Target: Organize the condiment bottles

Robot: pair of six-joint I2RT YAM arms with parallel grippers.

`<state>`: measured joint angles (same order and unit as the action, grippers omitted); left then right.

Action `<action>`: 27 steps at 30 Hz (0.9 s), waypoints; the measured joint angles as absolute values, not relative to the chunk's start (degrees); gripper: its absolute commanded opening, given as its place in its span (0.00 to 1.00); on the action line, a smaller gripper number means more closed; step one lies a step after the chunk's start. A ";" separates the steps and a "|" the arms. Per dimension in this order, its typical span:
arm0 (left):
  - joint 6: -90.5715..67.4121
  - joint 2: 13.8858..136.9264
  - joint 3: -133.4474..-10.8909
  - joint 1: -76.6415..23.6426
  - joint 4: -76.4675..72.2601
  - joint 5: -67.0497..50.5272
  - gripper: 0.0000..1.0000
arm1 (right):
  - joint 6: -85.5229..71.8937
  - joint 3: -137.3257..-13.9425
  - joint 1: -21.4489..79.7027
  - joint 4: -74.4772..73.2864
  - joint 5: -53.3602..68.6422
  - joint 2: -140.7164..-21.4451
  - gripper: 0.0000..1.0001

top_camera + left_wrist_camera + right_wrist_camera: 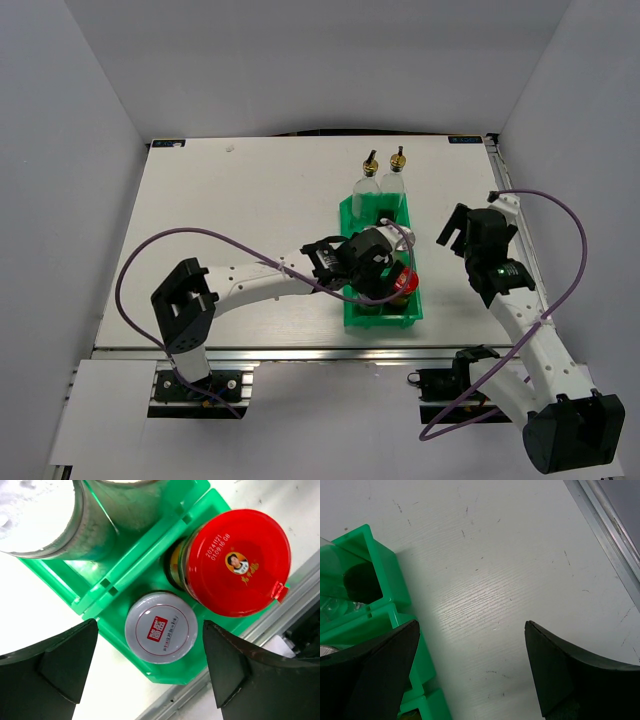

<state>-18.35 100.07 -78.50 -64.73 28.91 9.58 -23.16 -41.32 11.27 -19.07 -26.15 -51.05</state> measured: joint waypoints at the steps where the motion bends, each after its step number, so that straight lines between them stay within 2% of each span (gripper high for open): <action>1: -18.37 100.05 -78.50 -64.73 28.71 10.04 0.95 | -22.98 -41.32 11.25 -19.07 -25.91 -51.05 0.89; 7: -18.00 99.42 -78.50 -64.73 29.98 14.79 0.95 | -22.02 -41.32 11.25 -19.07 -25.06 -50.72 0.89; 9: -18.02 98.10 -78.41 -64.73 30.63 17.39 0.98 | -21.96 -41.32 11.25 -19.07 -25.06 -50.37 0.89; 14: -20.14 89.25 -76.01 -62.87 31.92 28.62 0.98 | -22.02 -41.32 11.25 -19.07 -25.71 -49.36 0.89; 16: -22.72 83.96 -73.03 -57.76 31.14 32.38 0.98 | -22.09 -41.32 11.25 -19.05 -25.98 -49.08 0.89; 21: -31.38 68.64 -58.96 -34.57 27.68 45.39 0.98 | -22.65 -41.06 11.25 -18.87 -26.70 -48.34 0.89; 23: -33.54 63.53 -54.72 -30.83 27.24 48.97 0.98 | -23.27 -41.06 11.25 -18.70 -27.40 -48.25 0.89; 27: -35.66 56.97 -51.79 -30.20 25.15 52.75 0.98 | -23.81 -41.01 11.25 -18.22 -28.51 -48.07 0.90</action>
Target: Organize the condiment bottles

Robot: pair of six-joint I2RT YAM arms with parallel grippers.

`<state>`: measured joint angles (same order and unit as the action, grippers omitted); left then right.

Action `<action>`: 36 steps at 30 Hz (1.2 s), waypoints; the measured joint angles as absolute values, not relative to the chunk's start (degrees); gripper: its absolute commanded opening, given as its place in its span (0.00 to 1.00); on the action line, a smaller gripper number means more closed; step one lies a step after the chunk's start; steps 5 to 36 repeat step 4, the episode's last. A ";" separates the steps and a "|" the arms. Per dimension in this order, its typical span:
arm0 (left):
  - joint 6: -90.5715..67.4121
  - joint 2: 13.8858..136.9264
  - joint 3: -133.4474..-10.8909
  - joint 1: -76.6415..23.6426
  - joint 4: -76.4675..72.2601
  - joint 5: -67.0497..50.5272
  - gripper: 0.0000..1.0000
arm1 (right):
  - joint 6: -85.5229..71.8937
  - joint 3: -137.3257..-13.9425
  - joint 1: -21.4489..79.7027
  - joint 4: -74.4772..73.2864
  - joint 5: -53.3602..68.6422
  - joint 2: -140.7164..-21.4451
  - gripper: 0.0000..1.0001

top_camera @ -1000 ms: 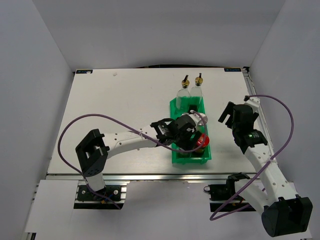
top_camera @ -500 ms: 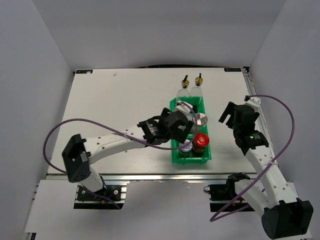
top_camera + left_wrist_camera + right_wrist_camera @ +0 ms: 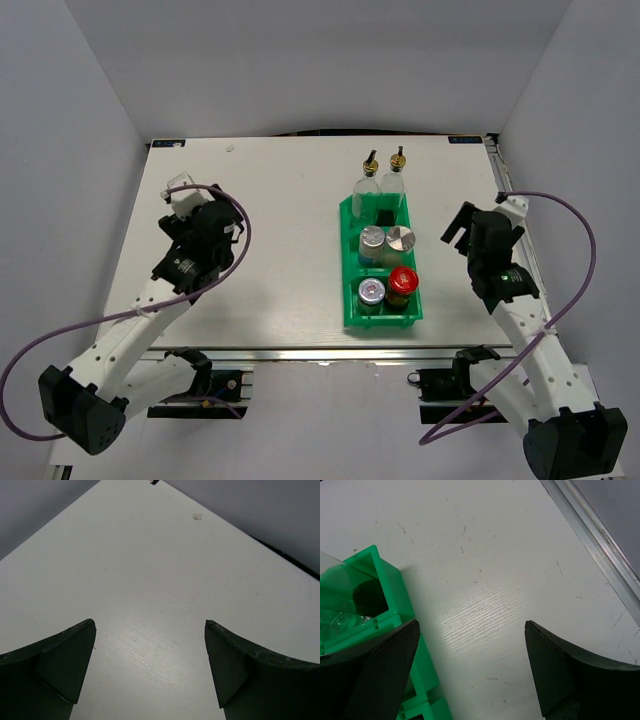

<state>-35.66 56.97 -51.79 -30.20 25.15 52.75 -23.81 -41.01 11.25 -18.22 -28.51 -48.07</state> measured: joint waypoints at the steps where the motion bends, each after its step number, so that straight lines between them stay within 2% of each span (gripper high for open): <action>1: -35.97 56.47 -51.79 -30.17 24.34 53.43 0.98 | -23.83 -40.95 11.25 -18.09 -28.60 -47.94 0.89; 36: -36.49 56.38 -51.79 -30.09 23.14 54.48 0.98 | -23.81 -40.23 11.25 -17.65 -28.75 -47.00 0.89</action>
